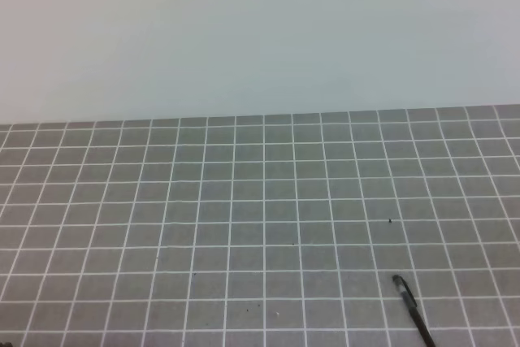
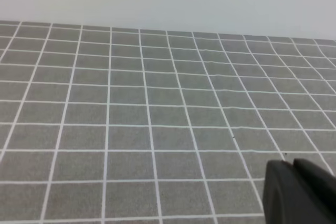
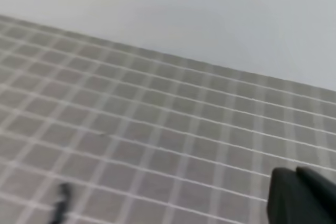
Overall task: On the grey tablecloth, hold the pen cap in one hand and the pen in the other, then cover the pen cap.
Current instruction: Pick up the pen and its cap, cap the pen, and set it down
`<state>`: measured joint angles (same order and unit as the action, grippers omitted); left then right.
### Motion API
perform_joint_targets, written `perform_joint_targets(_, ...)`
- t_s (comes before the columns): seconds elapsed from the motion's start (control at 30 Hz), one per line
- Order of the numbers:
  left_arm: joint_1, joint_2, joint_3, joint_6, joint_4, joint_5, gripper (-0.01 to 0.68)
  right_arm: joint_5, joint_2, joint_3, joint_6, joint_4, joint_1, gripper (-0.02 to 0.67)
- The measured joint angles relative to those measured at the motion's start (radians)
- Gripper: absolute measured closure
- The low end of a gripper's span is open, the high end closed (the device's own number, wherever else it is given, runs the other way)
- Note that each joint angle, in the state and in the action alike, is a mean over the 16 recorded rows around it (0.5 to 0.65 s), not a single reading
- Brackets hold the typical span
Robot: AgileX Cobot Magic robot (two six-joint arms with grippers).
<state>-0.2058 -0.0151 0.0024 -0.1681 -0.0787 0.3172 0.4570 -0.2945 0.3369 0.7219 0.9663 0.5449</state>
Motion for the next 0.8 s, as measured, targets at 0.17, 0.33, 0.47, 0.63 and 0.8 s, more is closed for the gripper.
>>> perform_joint_targets(0.17, 0.000, 0.000, 0.000, 0.000, 0.000, 0.000, 0.675, -0.033, 0.000, 0.000, 0.038, -0.026, -0.179, 0.641)
perform_joint_targets(0.33, 0.000, 0.000, 0.000, 0.000, 0.000, 0.000, 0.675, -0.082, 0.000, 0.000, 0.079, -0.063, -0.342, 0.641)
perform_joint_targets(0.47, 0.000, 0.000, 0.000, 0.000, 0.000, 0.000, 0.675, -0.141, 0.000, -0.006, 0.098, -0.087, -0.417, 0.641)
perform_joint_targets(0.63, 0.000, 0.000, 0.000, 0.000, 0.000, 0.000, 0.675, -0.217, 0.001, -0.043, 0.054, -0.119, -0.442, 0.641)
perform_joint_targets(0.8, 0.000, 0.000, 0.000, 0.000, 0.000, 0.001, 0.675, -0.269, 0.013, -0.106, -0.131, -0.264, -0.442, 0.641)
